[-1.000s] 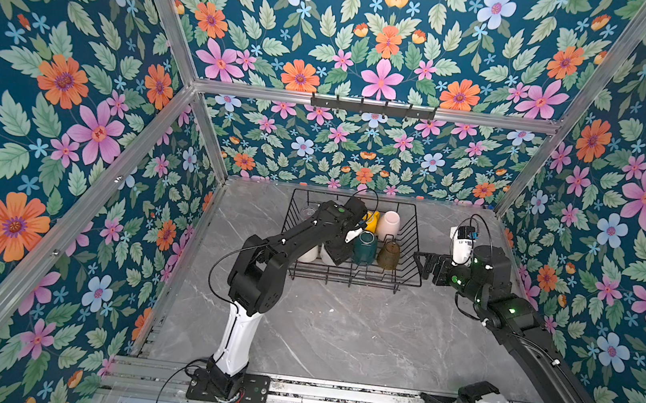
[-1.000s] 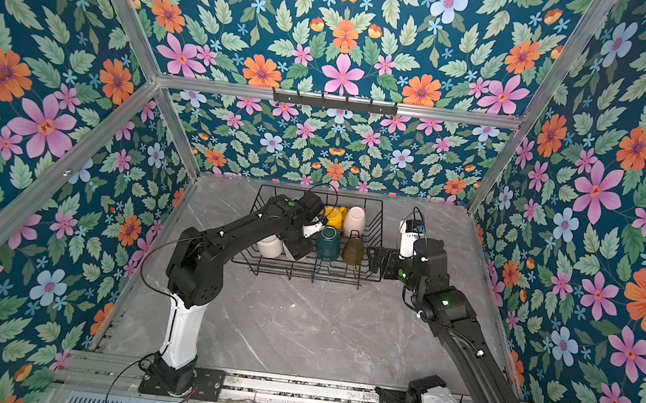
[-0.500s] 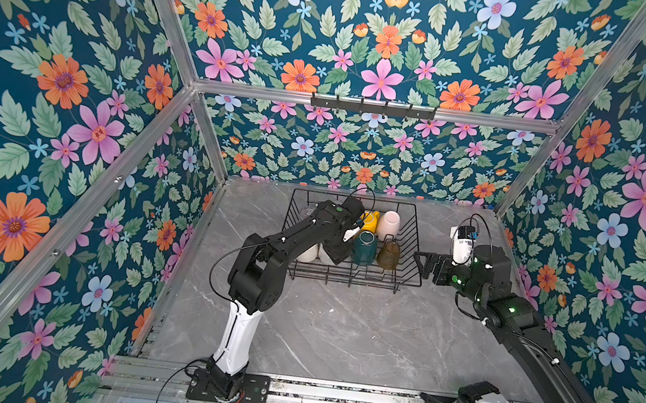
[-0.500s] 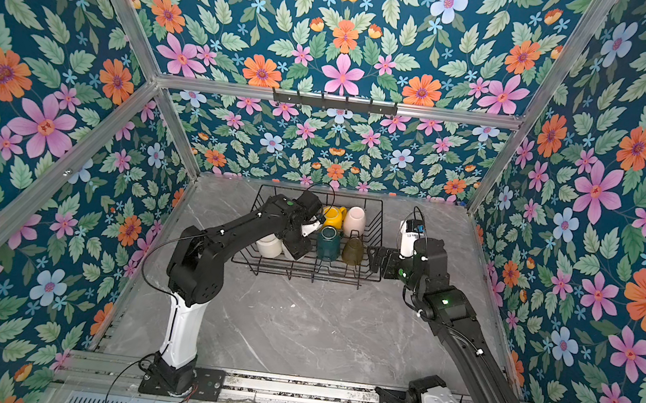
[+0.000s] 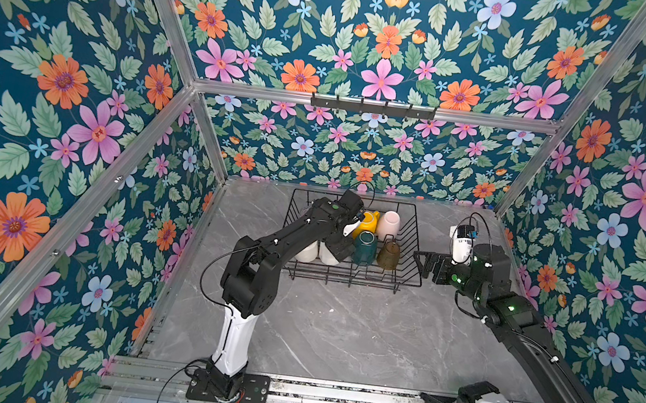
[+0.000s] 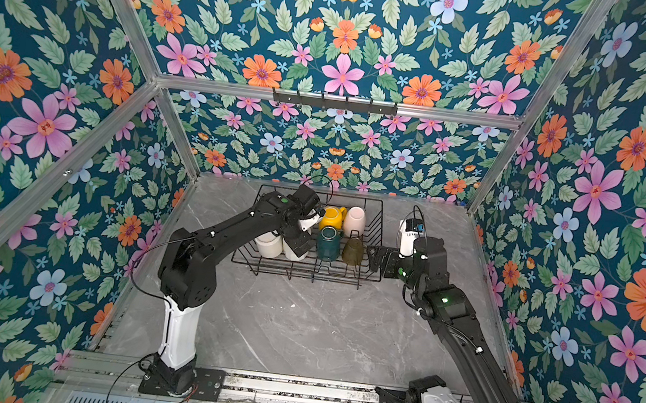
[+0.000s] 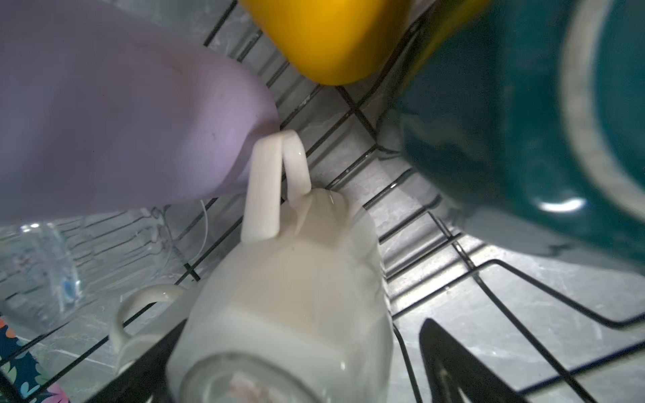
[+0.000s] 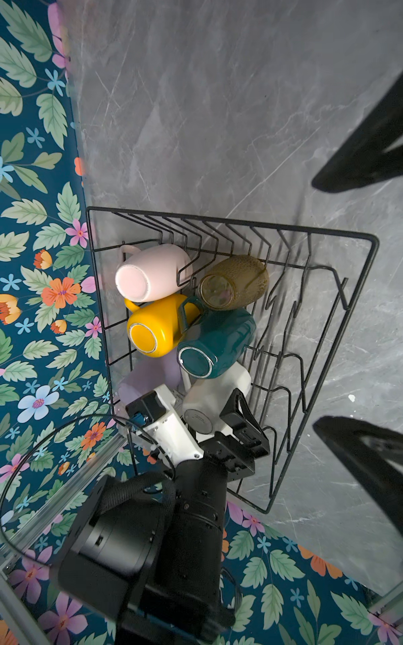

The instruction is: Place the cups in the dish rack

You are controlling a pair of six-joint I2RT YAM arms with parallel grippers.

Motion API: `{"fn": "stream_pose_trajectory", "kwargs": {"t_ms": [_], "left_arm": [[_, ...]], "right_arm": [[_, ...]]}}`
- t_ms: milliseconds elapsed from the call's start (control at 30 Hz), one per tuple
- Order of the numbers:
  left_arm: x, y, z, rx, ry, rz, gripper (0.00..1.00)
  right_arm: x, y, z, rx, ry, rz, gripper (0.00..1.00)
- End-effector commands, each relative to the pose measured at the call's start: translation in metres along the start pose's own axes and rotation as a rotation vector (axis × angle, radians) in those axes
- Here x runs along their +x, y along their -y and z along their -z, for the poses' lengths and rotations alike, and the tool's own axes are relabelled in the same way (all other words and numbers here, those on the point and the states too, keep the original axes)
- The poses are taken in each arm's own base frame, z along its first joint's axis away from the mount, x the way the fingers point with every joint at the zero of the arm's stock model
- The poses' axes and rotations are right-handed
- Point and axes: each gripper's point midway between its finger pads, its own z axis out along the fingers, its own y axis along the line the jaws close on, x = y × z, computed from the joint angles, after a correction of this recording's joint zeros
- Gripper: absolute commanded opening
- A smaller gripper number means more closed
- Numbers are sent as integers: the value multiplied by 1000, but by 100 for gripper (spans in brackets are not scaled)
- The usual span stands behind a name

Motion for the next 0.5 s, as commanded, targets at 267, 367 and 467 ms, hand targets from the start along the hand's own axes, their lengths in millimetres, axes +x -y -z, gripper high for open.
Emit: {"fn": "stream_pose_trajectory", "kwargs": {"t_ms": [267,367,467], "left_arm": [[-27,-81,123,-344,581,264,99],[-11,-103,159,-390,717,366,99],[28,-130,173,-476,827,513,99]], "right_arm": [[-5,3,-9,9,-5,-4,99],[-2,16,-16,48,-18,-24,99],[1,38,-18,133,-1,-33,99]]}}
